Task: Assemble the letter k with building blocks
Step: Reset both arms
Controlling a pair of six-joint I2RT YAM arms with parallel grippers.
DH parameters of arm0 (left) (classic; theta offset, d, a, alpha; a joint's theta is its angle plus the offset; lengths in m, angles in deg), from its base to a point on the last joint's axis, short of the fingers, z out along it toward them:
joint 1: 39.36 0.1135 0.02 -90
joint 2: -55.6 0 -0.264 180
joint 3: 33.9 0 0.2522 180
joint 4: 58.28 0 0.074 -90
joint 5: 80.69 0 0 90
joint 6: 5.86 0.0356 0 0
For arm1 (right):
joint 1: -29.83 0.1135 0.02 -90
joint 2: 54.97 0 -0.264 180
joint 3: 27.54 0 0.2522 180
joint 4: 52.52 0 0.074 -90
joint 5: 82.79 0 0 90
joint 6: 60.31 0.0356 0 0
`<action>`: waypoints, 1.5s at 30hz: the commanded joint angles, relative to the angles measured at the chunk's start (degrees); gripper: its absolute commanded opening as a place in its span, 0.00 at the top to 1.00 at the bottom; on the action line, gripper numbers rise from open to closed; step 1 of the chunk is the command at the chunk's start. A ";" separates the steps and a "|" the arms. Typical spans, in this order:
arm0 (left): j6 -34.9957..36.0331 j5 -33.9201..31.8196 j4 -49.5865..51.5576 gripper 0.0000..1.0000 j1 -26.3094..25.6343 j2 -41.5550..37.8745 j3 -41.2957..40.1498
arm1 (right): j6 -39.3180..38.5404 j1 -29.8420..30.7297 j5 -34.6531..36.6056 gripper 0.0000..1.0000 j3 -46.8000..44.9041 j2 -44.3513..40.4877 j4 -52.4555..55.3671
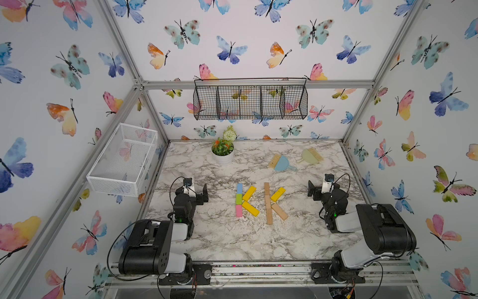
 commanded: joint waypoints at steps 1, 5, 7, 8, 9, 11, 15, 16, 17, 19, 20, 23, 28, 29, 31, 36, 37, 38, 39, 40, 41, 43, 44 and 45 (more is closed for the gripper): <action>-0.52 -3.98 -0.87 0.02 -0.50 -0.43 0.35 | 1.03 -0.08 2.91 0.02 1.11 0.04 1.03; -2.98 -10.31 -0.08 0.02 -0.91 0.09 1.12 | 2.05 -0.08 5.44 0.02 0.17 -0.23 -0.37; -2.94 -10.21 0.01 0.02 -0.98 0.13 1.15 | 2.05 -0.08 5.51 0.02 0.09 -0.23 -0.41; -2.94 -10.23 0.00 0.02 -0.90 0.11 1.18 | 2.05 -0.03 5.55 0.02 0.10 -0.23 -0.43; -2.98 -10.21 0.00 0.02 -0.94 0.09 1.12 | 2.05 -0.06 5.44 0.02 0.10 -0.23 -0.46; -2.94 -10.18 0.08 0.02 -0.86 0.10 1.27 | 2.05 -0.08 5.44 0.02 0.19 -0.15 -0.41; -2.94 -10.15 0.09 0.02 -0.90 0.10 1.23 | 1.96 -0.03 5.44 0.02 0.22 -0.23 -0.33; -2.94 -10.12 0.10 0.02 -0.88 0.12 1.27 | 1.96 -0.08 5.43 0.02 0.18 -0.23 -0.39; -2.94 -10.14 0.02 0.02 -0.89 0.09 1.25 | 1.96 -0.06 5.42 0.02 0.18 -0.20 -0.35; -2.94 -10.14 0.17 0.02 -0.87 0.13 1.22 | 1.96 -0.03 5.50 0.02 0.18 -0.19 -0.34; -2.97 -10.06 0.12 0.02 -0.87 0.10 1.27 | 1.96 -0.08 5.44 0.02 0.19 -0.23 -0.34; -2.95 -10.06 0.18 0.02 -0.89 0.06 1.20 | 1.96 -0.08 5.44 0.02 0.18 -0.19 -0.37; 0.78 -1.70 -2.22 0.02 -0.87 -0.73 -0.67 | 0.82 -0.08 2.72 0.02 0.44 -0.13 0.13; 1.20 -0.87 -3.50 0.02 -0.83 -0.95 -1.49 | 0.82 -0.08 2.79 0.02 0.47 -0.15 0.16; 1.19 -0.61 -3.40 0.02 -0.90 -0.92 -1.36 | 0.82 -0.05 2.78 0.02 0.44 -0.14 0.15; 0.99 0.26 -2.07 0.02 -0.34 -0.78 -0.51 | 0.82 -0.07 2.67 0.02 0.46 -0.15 0.16; 0.92 0.33 -2.06 0.02 -0.37 -0.74 -0.49 | 0.82 -0.06 2.63 0.02 0.47 -0.15 0.23; 0.93 0.39 -2.05 0.02 -0.25 -0.79 -0.55 | 0.82 -0.08 2.63 0.02 0.52 -0.15 0.17; 0.90 0.38 -2.03 0.02 -0.25 -0.73 -0.49 | 0.82 -0.06 2.62 0.02 0.44 -0.15 0.20; 0.92 0.44 -2.05 0.02 -0.27 -0.78 -0.52 | 0.82 -0.08 2.55 0.02 0.44 -0.15 0.18; 0.92 0.47 -1.97 0.02 -0.29 -0.67 -0.49 | 0.67 -0.08 1.96 0.02 0.57 -0.07 0.23; 0.92 0.63 -1.92 0.02 -0.19 -0.67 -0.40 | -0.45 -0.08 -0.20 0.02 0.68 0.03 0.16; 0.92 0.74 -1.85 0.02 -0.13 -0.70 -0.40 | -0.40 -0.08 -0.27 0.02 0.63 0.03 0.23; 0.92 0.84 -1.83 0.02 -0.09 -0.72 -0.38 | -0.38 -0.08 -0.27 0.02 0.64 0.03 0.28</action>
